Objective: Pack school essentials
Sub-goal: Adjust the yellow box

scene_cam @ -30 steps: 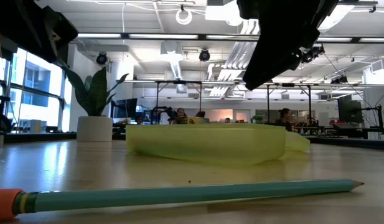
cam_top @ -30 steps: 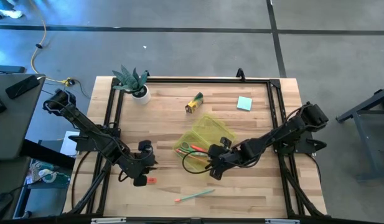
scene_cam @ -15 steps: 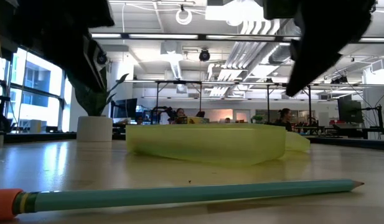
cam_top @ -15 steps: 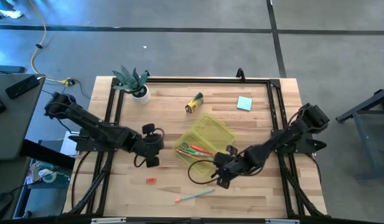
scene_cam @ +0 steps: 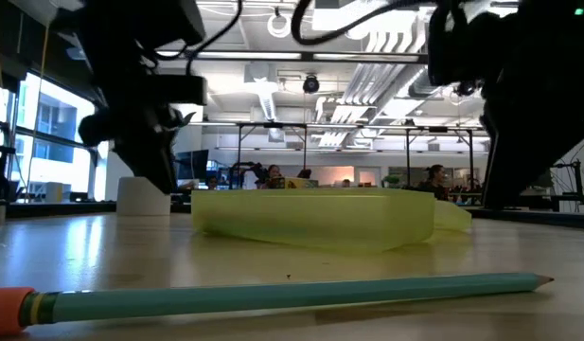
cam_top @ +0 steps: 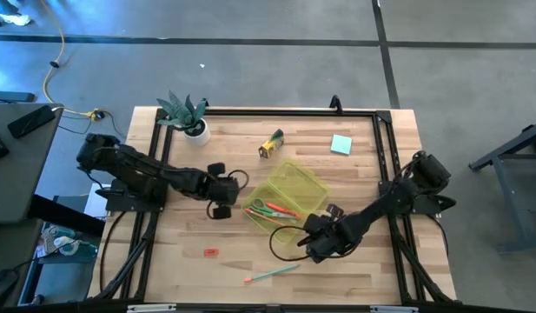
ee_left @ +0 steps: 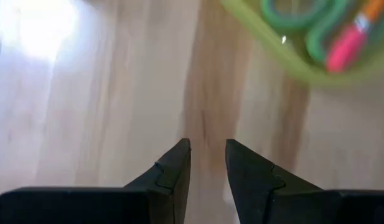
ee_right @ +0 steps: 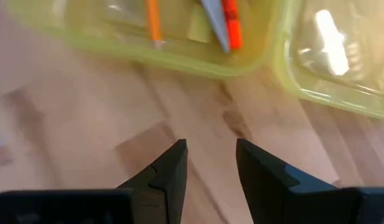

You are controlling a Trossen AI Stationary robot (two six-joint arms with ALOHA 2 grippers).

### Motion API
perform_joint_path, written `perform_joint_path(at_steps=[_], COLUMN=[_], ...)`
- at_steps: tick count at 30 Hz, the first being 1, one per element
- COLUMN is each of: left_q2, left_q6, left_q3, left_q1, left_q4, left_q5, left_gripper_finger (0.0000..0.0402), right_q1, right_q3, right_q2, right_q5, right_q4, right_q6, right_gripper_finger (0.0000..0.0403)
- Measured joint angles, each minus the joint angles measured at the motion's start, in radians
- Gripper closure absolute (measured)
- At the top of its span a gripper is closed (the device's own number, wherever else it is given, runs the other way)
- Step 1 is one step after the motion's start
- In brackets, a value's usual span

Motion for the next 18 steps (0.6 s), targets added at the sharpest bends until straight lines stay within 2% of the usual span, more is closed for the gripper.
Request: perform_joint_path(at_steps=[7,12,18], left_q2=[0.076,0.12,0.158], left_q6=[0.043,0.043,0.043], left_q3=[0.001,0.0,0.001], left_q1=[0.036,0.043,0.039], left_q4=[0.125,0.155,0.213], left_q5=[0.018,0.019,0.072], left_gripper_finger=[0.0312,0.0312,0.0312], right_q1=[-0.029,-0.057,-0.094], right_q3=[-0.001,-0.001,-0.001], right_q2=[0.035,0.035,0.035], right_q5=[0.056,0.078,0.081], right_q4=[-0.009,-0.012,-0.011], right_q6=[0.075,0.077,0.067], right_gripper_finger=[0.0274,0.0274,0.0274])
